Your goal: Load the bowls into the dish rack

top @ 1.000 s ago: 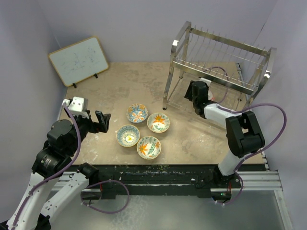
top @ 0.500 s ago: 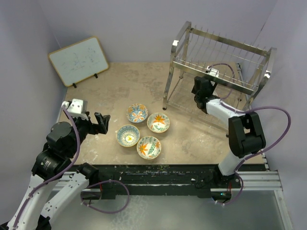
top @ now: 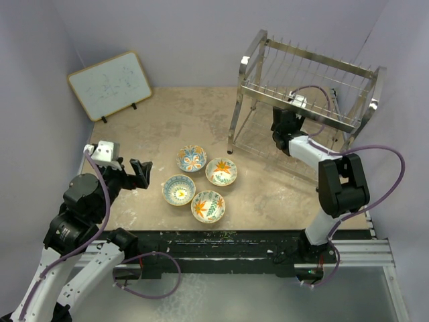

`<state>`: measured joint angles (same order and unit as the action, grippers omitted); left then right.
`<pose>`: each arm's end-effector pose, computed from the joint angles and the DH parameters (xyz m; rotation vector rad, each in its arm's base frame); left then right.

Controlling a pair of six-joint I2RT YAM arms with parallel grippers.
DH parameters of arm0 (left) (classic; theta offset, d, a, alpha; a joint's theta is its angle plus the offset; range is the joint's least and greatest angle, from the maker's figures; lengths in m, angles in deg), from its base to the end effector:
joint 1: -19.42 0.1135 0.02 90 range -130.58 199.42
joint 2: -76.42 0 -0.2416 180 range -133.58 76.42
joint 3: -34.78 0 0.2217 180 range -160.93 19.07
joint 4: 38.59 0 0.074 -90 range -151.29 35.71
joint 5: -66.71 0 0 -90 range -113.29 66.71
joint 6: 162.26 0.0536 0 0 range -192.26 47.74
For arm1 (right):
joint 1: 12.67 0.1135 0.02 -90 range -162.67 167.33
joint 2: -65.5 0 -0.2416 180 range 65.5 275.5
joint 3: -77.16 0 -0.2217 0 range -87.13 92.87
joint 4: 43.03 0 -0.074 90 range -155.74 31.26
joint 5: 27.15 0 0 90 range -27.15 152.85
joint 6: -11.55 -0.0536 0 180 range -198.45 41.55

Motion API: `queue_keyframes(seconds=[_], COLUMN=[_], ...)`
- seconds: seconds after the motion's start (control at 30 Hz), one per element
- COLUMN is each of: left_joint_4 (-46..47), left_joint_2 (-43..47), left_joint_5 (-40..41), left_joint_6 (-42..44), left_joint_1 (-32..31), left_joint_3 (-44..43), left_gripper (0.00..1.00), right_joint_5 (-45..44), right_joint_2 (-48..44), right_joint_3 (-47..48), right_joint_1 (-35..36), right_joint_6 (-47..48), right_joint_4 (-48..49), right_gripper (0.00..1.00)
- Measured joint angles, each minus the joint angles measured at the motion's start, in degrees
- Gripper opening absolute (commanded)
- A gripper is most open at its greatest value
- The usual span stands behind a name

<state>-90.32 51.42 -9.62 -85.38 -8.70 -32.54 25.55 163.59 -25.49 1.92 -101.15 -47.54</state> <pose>0.0848 -0.0309 0.3443 0.0516 1.7404 -0.3229 0.3632 0.0610 0.2244 0.5344 1.8474 -0.2202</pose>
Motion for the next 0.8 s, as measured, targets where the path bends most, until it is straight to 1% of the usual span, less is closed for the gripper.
queue_keyframes(seconds=[0.13, 0.33, 0.47, 0.67, 0.8], left_joint_4=[0.22, 0.37, 0.37, 0.5, 0.74], left_joint_2=[0.37, 0.44, 0.44, 0.44, 0.44], left_joint_5=[0.0, 0.0, 0.02, 0.07, 0.07], left_joint_6=[-0.24, -0.39, -0.68, -0.83, -0.83], left_joint_1=[0.0, 0.0, 0.0, 0.0, 0.0], left_joint_3=[0.37, 0.76, 0.76, 0.9, 0.96], left_gripper=[0.99, 0.99, 0.99, 0.99, 0.99], right_joint_5=[0.57, 3.67, 3.72, 0.26, -3.61], right_joint_2=[0.0, -0.7, -1.44, -2.84, -0.68], right_joint_3=[0.0, -0.59, -0.61, -0.5, 1.9], right_joint_1=[0.0, 0.0, 0.02, -0.04, -0.11], right_joint_6=[0.0, -0.02, -1.27, -2.99, -4.17], right_joint_4=[-1.79, -2.49, -5.07, -8.76, -12.46], right_gripper=[0.58, 0.58, 0.59, 0.6, 0.6])
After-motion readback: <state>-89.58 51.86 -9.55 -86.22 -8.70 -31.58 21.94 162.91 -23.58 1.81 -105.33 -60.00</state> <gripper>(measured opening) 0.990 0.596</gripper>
